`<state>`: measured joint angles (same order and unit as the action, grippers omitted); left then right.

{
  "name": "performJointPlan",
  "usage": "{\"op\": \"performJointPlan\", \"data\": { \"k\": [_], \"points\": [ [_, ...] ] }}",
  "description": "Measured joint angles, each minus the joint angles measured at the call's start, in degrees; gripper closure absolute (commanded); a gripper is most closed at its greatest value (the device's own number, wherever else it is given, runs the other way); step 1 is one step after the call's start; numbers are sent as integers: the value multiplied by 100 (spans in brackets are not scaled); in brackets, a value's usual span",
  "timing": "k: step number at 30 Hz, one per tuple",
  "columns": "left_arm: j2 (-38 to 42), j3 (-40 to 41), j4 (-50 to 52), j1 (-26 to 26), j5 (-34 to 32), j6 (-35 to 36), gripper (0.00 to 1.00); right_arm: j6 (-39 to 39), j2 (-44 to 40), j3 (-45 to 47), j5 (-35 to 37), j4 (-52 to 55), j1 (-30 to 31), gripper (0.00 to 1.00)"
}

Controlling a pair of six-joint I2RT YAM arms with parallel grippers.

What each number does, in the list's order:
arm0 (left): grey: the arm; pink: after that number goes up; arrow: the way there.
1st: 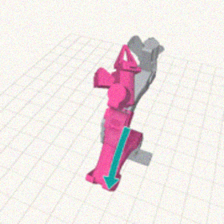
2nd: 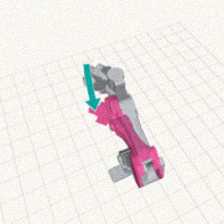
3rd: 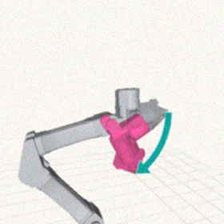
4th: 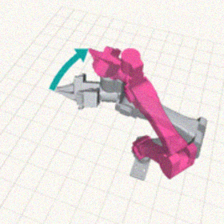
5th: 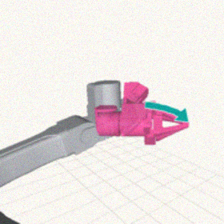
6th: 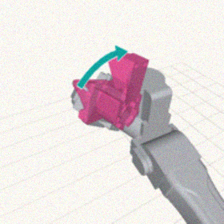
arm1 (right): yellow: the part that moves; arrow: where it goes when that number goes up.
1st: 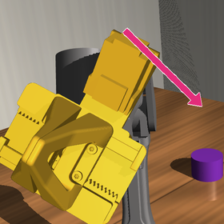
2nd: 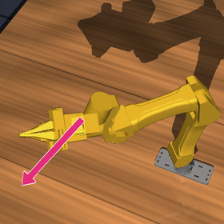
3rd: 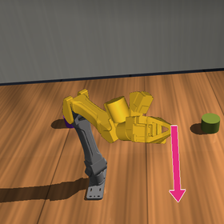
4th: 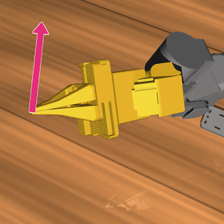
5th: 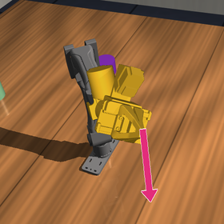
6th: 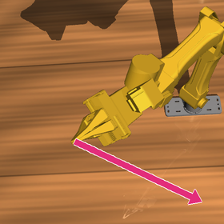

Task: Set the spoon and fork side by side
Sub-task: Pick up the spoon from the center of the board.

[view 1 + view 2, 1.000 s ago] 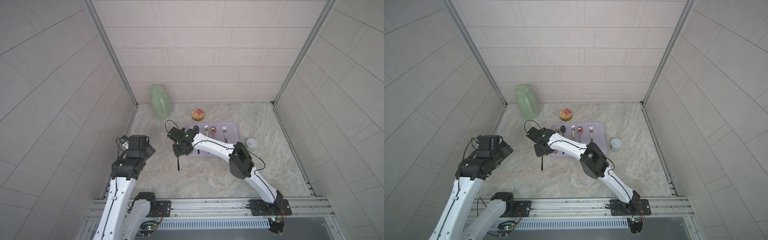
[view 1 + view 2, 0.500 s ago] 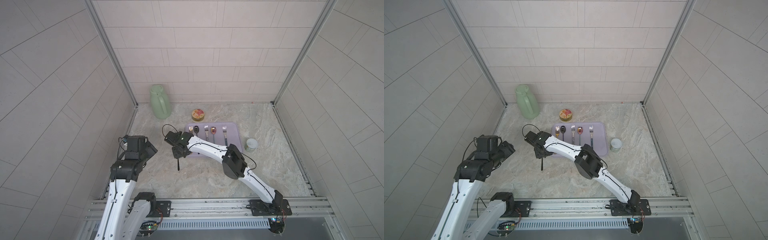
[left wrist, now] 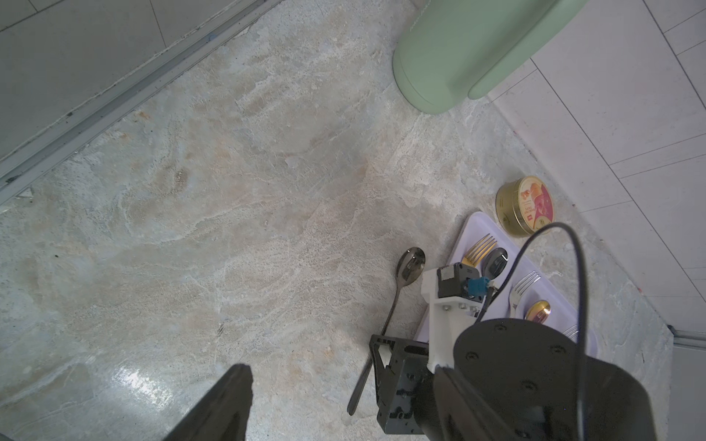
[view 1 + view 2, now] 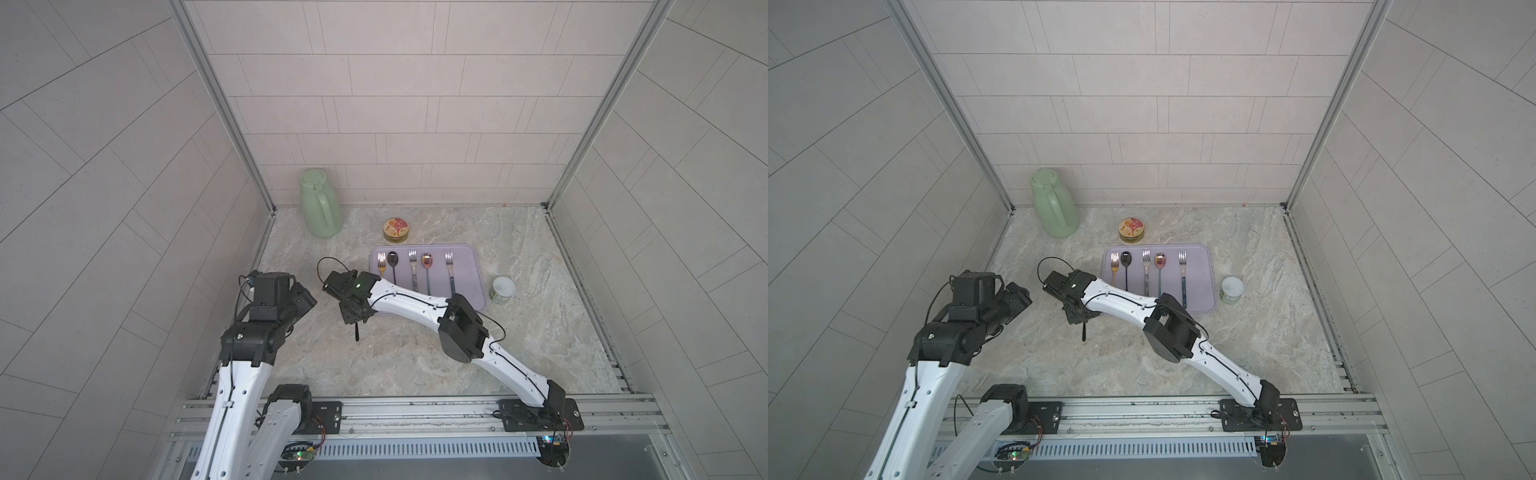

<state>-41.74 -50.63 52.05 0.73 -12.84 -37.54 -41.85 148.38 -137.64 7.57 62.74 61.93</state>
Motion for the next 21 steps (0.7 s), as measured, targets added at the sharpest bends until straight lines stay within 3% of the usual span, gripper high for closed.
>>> {"op": "performJointPlan", "data": {
  "k": [8,21],
  "points": [
    [205,28,-31,0,155,7,24,240,9,-7,199,26,46,100],
    [356,55,-144,0,297,11,24,459,-153,48,-98,107,-114,100]
  ]
}}
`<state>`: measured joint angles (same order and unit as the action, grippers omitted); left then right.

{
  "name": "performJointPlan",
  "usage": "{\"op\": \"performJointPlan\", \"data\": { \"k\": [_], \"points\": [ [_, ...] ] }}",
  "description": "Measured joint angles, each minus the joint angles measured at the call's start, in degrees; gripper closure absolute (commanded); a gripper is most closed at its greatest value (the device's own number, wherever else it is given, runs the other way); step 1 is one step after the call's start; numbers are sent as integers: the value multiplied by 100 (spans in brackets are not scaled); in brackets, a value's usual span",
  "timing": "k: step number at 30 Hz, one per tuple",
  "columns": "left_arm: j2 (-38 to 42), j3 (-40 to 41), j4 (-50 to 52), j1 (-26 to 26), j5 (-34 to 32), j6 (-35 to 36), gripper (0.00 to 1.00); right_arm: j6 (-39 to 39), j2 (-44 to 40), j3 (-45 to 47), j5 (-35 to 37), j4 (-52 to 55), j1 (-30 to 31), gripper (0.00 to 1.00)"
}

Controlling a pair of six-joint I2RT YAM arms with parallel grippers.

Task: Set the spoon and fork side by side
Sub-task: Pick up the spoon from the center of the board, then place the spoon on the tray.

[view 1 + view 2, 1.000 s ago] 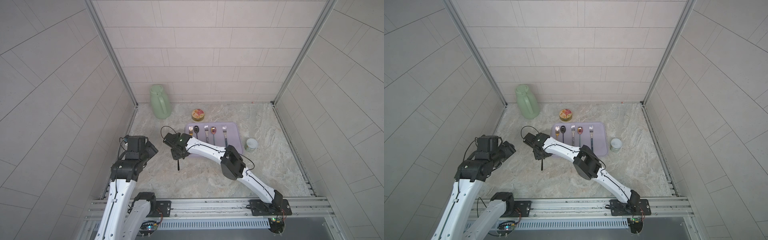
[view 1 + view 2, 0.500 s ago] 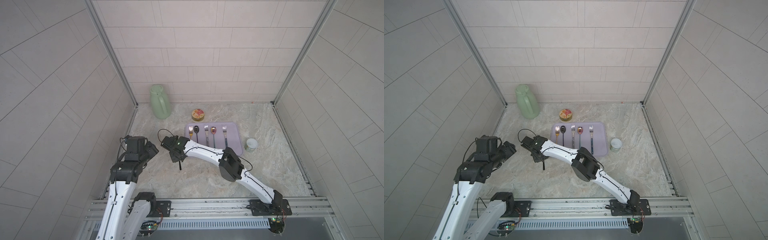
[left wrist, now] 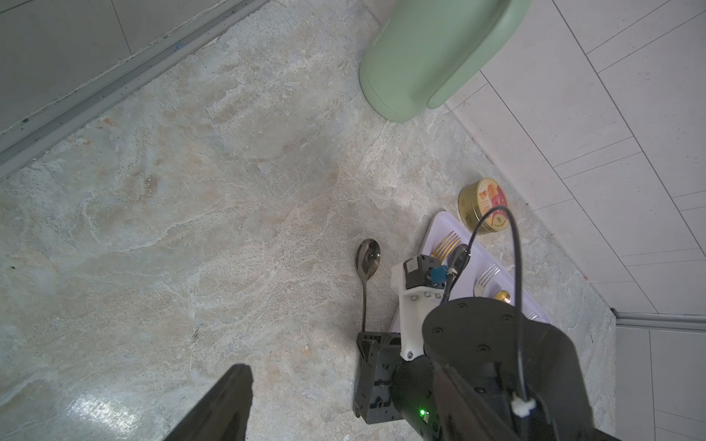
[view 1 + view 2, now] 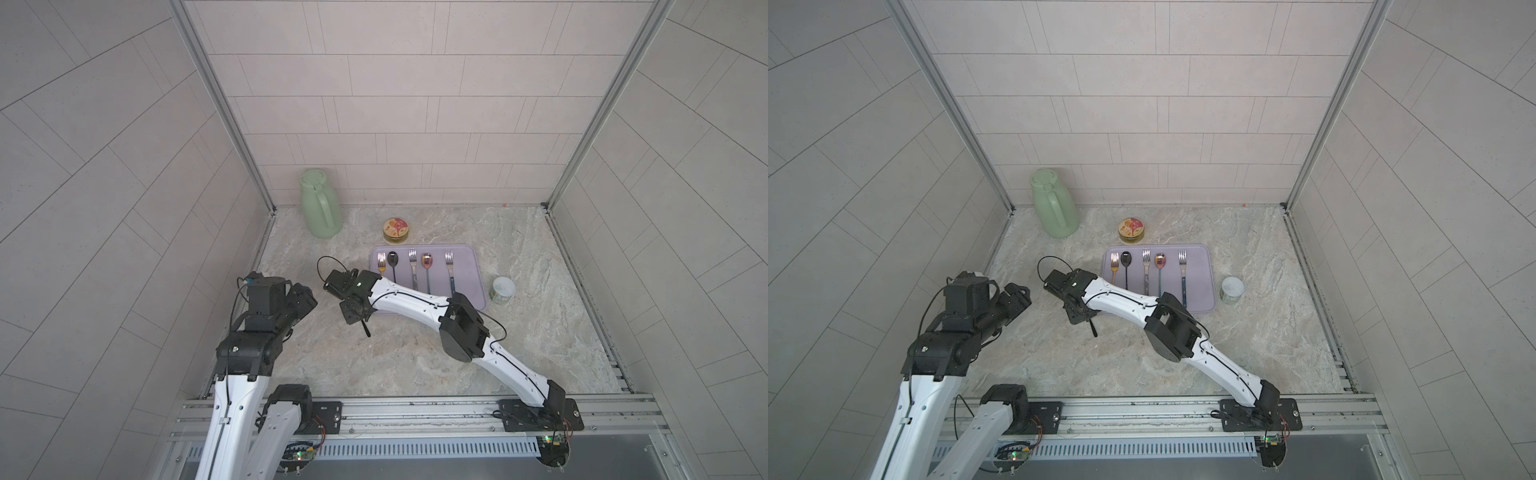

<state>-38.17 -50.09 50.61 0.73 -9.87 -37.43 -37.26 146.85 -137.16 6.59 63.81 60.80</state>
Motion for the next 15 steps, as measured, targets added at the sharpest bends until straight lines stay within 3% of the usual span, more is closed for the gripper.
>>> {"op": "performJointPlan", "data": {
  "k": [8,15],
  "points": [
    [2,7,-4,0,50,22,24,210,-1585,1147,-13,-37,-649,100],
    [0,33,-28,0,83,42,24,505,-3464,3289,26,-660,-1993,100]
  ]
}}
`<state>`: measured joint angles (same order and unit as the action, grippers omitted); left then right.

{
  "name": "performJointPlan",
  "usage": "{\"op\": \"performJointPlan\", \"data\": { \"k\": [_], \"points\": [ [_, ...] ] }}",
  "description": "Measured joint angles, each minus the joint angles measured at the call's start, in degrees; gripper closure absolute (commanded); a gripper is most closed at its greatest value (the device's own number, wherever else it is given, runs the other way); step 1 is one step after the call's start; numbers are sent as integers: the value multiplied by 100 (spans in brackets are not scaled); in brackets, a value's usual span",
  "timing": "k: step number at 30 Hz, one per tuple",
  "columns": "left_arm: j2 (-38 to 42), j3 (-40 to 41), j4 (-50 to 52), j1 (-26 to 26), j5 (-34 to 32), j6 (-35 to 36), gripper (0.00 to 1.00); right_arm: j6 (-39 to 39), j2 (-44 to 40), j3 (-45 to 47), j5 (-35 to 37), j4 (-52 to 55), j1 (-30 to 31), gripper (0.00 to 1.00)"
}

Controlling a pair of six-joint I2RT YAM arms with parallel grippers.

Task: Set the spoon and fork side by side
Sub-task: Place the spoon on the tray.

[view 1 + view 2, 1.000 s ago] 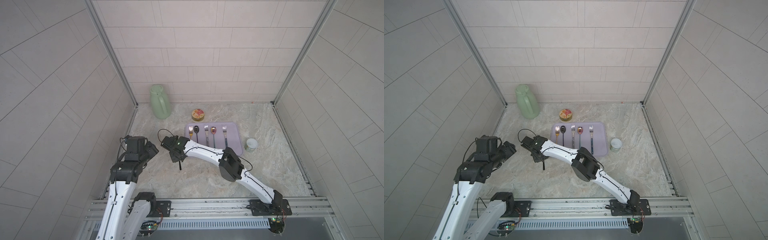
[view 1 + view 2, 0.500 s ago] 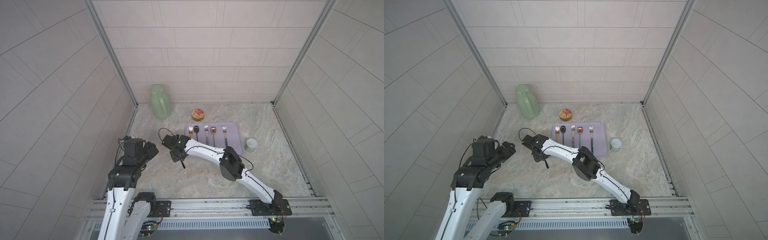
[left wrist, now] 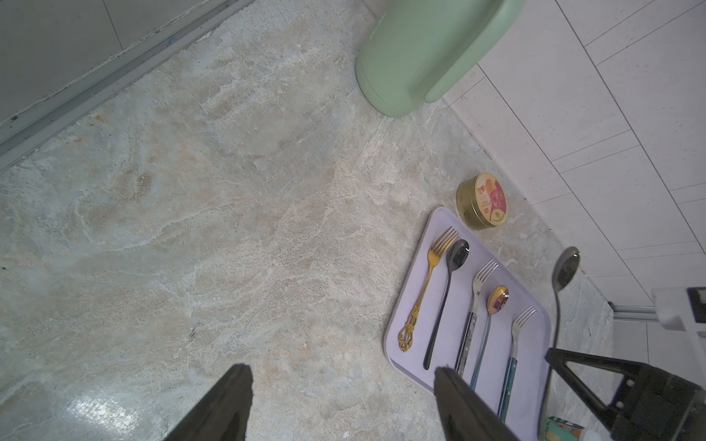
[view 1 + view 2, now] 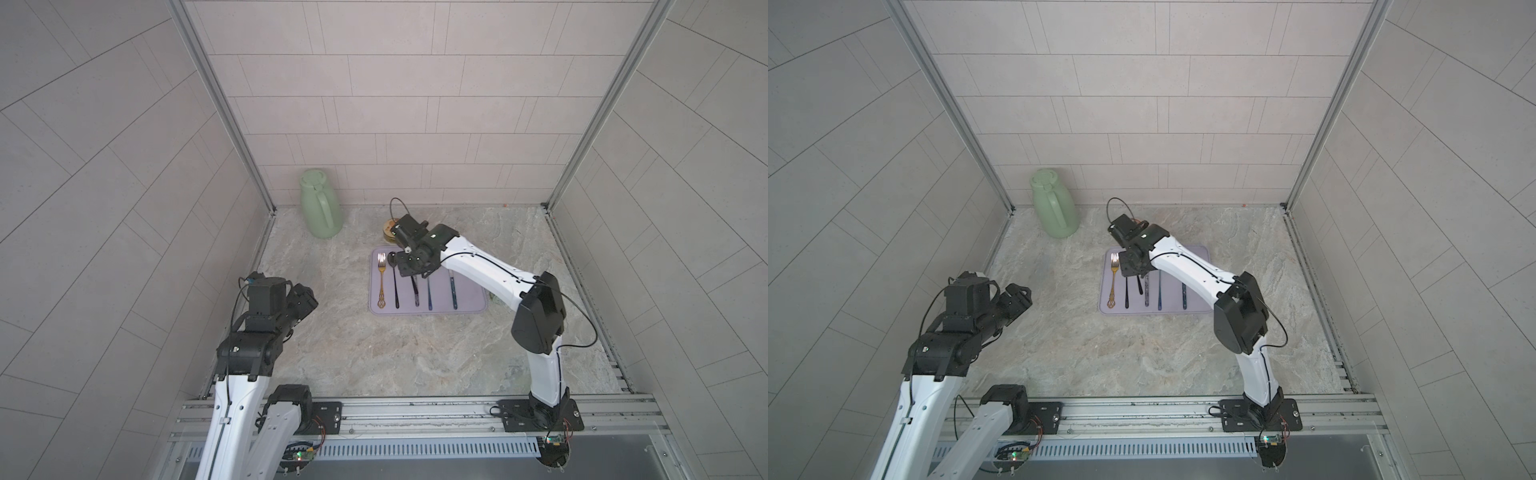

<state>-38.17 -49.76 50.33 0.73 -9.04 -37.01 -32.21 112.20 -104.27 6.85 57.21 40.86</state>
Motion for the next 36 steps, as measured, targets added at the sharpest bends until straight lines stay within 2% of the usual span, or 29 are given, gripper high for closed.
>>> {"op": "performJointPlan", "data": {
  "k": [6,12,21,36],
  "points": [
    [-20,24,-66,0,59,7,24,487,-461,1327,-166,-457,-1069,100],
    [-59,68,-138,-2,144,44,24,809,-507,2210,-356,-817,-1773,100],
    [-136,101,-210,-2,297,61,24,968,-507,2662,-459,-1233,-2024,100],
    [-192,103,-238,-2,365,66,24,973,-407,2776,-673,-1683,-2225,100]
  ]
}}
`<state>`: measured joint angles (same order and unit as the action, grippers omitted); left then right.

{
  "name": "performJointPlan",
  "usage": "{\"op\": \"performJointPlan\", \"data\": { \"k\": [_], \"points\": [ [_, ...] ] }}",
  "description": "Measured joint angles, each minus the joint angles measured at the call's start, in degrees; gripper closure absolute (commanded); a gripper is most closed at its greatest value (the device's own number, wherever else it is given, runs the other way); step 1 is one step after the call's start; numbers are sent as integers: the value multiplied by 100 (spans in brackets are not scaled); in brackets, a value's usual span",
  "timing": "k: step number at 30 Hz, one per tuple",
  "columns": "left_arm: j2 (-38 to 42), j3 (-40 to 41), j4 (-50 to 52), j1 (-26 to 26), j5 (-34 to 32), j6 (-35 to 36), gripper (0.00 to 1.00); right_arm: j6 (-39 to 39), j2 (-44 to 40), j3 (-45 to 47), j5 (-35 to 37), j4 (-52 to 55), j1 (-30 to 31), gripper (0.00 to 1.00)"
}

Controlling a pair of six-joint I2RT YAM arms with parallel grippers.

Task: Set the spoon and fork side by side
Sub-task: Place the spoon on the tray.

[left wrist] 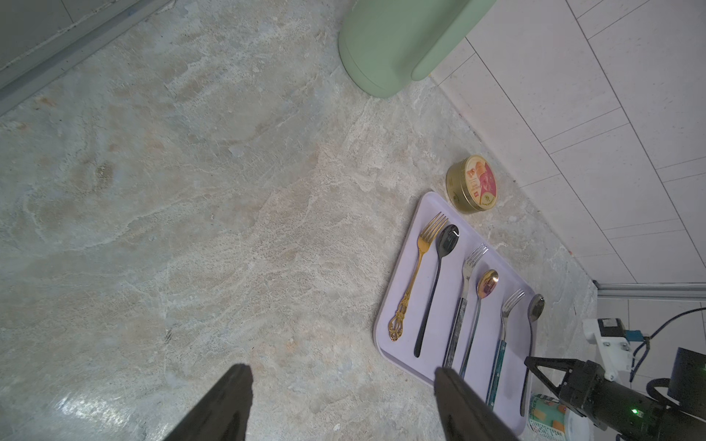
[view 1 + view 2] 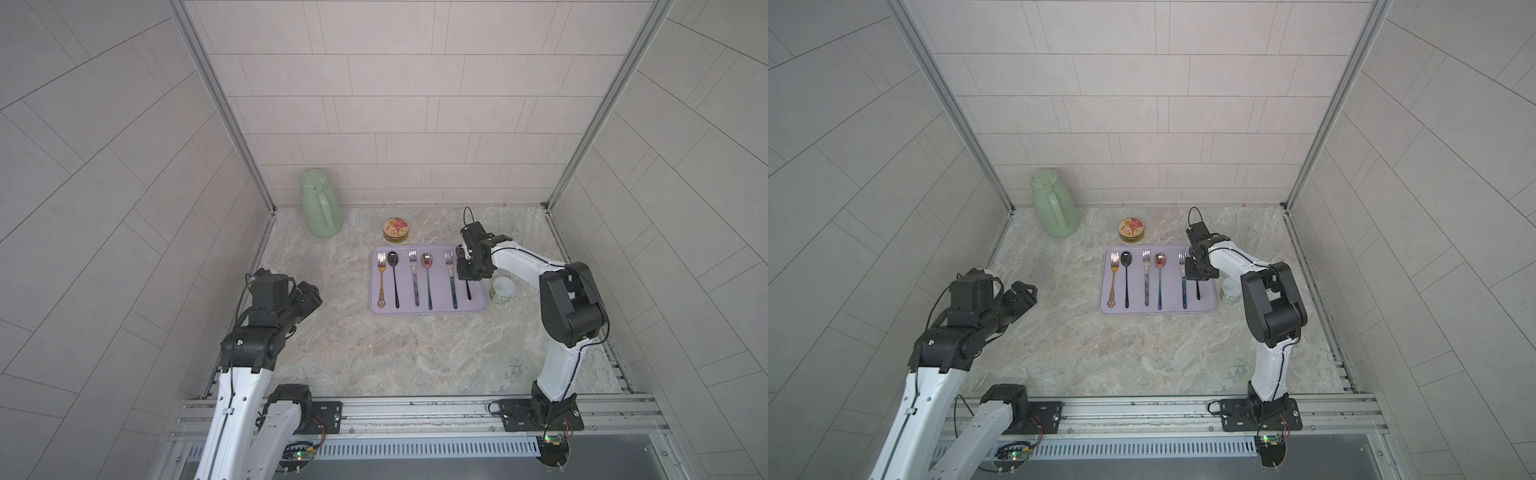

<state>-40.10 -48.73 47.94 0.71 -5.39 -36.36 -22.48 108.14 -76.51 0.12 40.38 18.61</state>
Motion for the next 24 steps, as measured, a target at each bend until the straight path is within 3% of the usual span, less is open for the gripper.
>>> {"op": "performJointPlan", "data": {
  "k": [6,13,18,24],
  "points": [
    [-133,0,-33,0,48,37,24,0,83,122,-20,-76,0,100],
    [-179,0,-37,0,118,37,24,7,146,136,-39,-92,0,64],
    [-175,0,-155,0,168,-9,24,-39,-131,131,-7,50,0,53],
    [-407,-4,-671,0,192,-26,21,-26,-1130,83,179,190,0,41]
  ]
}}
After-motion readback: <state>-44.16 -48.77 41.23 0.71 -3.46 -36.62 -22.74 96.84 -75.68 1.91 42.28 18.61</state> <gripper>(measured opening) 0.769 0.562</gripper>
